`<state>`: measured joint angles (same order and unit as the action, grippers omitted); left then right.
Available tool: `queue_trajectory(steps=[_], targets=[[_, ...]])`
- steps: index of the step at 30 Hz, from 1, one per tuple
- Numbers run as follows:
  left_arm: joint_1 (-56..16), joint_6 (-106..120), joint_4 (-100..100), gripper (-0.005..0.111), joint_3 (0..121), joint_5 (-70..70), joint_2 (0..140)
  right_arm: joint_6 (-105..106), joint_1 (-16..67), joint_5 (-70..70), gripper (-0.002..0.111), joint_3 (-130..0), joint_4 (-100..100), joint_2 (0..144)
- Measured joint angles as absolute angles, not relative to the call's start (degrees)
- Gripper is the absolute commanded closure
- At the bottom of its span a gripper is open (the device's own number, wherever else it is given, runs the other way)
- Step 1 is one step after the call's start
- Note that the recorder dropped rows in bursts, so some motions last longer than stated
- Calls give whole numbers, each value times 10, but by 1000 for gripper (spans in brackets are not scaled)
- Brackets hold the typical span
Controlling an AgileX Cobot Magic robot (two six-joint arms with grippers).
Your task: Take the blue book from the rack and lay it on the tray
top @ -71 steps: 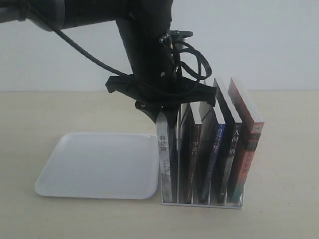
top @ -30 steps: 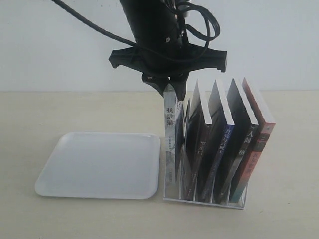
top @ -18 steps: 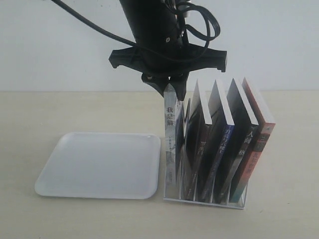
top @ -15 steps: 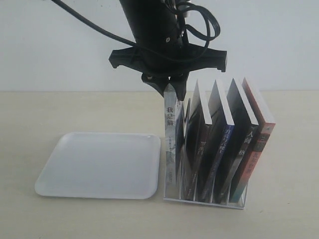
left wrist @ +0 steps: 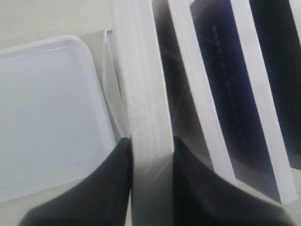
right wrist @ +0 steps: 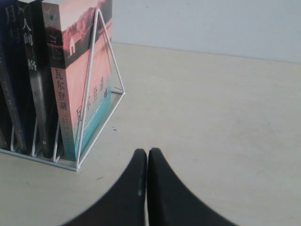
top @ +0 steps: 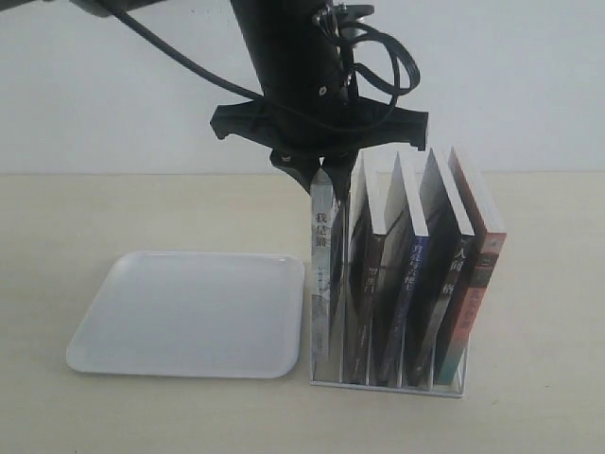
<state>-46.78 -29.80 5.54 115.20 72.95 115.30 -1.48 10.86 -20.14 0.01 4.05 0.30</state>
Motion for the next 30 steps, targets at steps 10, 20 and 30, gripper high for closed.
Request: queue_trajectory(steps=[10, 20, 30], targets=[[-468, -284, 59, 103, 1152, 724, 1173, -15, 109, -201, 108, 0, 41, 3], [-467, -227, 42, 60, 1158, 712, 1172, -15, 109, -195, 108, 0, 41, 3], [-467, -227, 41, 60, 1158, 705, 1131, -15, 109, -194, 108, 0, 41, 3]])
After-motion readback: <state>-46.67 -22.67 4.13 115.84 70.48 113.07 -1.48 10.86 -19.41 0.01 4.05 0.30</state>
